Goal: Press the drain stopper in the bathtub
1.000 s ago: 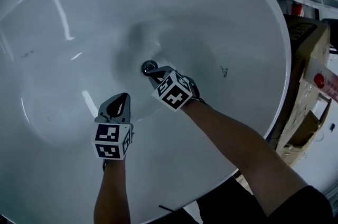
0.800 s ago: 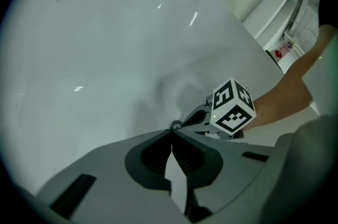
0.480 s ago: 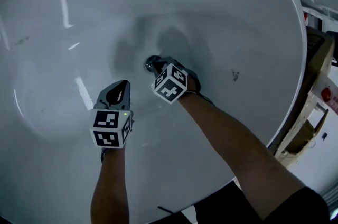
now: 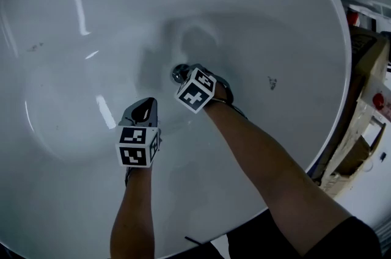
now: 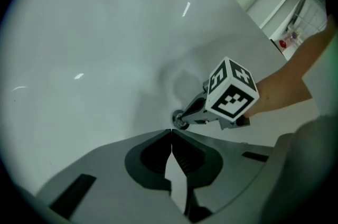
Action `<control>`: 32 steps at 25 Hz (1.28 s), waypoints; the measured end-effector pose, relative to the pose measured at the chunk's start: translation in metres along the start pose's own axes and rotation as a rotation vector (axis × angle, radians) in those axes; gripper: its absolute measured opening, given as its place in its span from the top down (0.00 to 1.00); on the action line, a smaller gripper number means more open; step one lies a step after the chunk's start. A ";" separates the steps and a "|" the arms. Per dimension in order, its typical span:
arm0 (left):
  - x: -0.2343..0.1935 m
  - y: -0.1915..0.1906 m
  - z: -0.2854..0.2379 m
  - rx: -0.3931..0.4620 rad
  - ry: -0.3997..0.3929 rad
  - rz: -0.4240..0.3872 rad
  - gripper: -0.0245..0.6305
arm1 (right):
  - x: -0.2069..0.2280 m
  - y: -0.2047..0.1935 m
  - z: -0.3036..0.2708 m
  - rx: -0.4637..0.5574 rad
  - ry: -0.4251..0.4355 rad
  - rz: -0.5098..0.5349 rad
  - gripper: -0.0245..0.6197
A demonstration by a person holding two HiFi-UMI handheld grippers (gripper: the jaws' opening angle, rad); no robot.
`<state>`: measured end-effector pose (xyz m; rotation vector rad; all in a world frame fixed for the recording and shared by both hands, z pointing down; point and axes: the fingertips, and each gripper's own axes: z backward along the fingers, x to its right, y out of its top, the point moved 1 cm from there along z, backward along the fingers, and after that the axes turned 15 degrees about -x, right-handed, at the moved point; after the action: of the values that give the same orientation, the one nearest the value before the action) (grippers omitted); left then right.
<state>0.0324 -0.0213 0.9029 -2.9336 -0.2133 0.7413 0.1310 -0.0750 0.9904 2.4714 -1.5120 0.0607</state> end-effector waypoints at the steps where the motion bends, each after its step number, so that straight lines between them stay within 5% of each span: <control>1: 0.003 -0.002 0.005 -0.006 0.004 -0.015 0.93 | 0.000 -0.002 0.005 0.006 0.015 -0.006 0.94; 9: 0.040 -0.023 0.096 -0.032 0.037 -0.058 0.93 | -0.007 -0.036 0.112 0.060 -0.006 -0.020 0.94; 18: 0.132 -0.009 0.298 0.076 0.014 -0.108 0.93 | -0.117 -0.099 0.304 0.194 0.086 -0.234 0.94; 23: 0.177 -0.005 0.400 0.177 -0.019 -0.126 0.93 | -0.186 -0.111 0.424 0.391 0.123 -0.257 0.94; 32: 0.233 -0.021 0.538 0.306 -0.015 -0.186 0.93 | -0.202 -0.134 0.606 0.664 -0.004 -0.264 0.94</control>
<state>-0.0240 0.0744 0.3272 -2.5789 -0.3365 0.6986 0.1007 0.0217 0.3457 3.1541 -1.2956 0.5978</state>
